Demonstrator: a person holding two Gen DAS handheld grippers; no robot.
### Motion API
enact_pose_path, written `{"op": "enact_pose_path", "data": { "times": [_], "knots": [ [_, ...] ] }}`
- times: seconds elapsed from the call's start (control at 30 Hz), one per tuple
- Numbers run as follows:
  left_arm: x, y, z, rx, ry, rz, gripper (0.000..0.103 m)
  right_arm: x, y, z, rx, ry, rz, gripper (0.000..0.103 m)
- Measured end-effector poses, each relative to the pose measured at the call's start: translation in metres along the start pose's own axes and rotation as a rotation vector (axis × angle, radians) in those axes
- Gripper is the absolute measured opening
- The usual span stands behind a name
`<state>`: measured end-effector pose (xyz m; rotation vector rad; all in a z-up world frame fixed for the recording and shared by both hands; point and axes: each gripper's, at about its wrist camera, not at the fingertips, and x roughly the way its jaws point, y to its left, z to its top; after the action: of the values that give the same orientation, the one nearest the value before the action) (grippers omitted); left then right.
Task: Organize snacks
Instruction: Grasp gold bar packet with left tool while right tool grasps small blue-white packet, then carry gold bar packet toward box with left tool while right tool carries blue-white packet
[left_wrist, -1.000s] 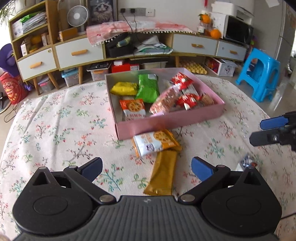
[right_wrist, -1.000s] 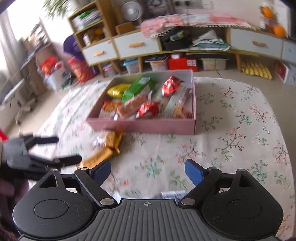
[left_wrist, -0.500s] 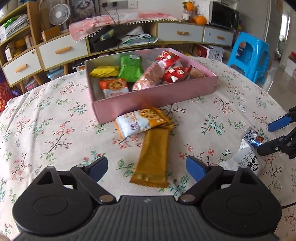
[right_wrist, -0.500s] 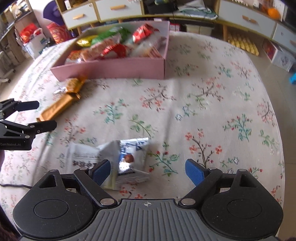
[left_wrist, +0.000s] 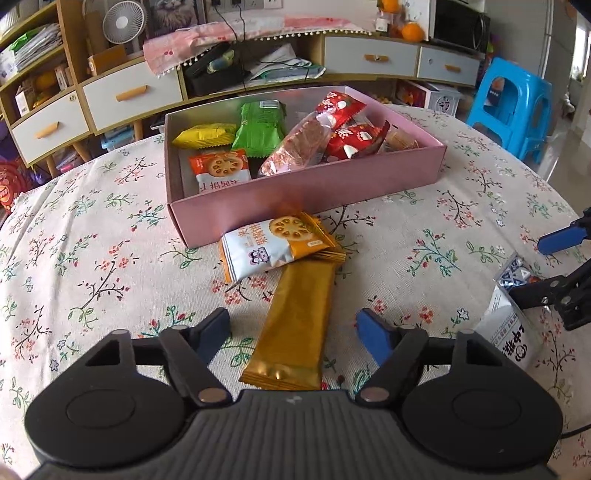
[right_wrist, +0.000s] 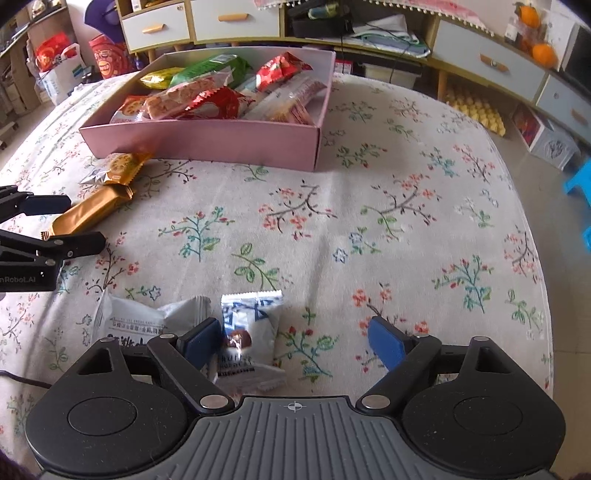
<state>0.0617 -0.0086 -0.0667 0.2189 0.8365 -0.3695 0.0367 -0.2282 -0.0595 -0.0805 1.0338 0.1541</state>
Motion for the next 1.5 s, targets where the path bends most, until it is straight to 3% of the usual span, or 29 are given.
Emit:
{"op": "enact_pose_path", "data": {
  "times": [0.07, 0.17, 0.4, 0.73, 1.5],
  "knots": [
    [0.0, 0.001, 0.002, -0.004, 0.002, 0.002, 0.062, 0.002, 0.002, 0.003, -0.005, -0.007, -0.001, 0.085],
    [-0.001, 0.003, 0.003, -0.018, 0.003, 0.006, 0.053, 0.003, 0.005, 0.008, -0.002, -0.02, 0.014, 0.075],
    [-0.004, 0.007, 0.005, -0.041, 0.008, -0.003, 0.037, 0.001, 0.015, 0.013, -0.026, -0.039, 0.046, 0.035],
    [-0.008, 0.005, 0.007, -0.074, 0.031, -0.018, 0.029, -0.003, 0.02, 0.014, -0.025, -0.035, 0.065, 0.035],
    [-0.02, 0.014, 0.008, -0.182, 0.082, -0.118, 0.026, -0.01, -0.003, 0.026, 0.189, -0.017, 0.229, 0.035]
  ]
}}
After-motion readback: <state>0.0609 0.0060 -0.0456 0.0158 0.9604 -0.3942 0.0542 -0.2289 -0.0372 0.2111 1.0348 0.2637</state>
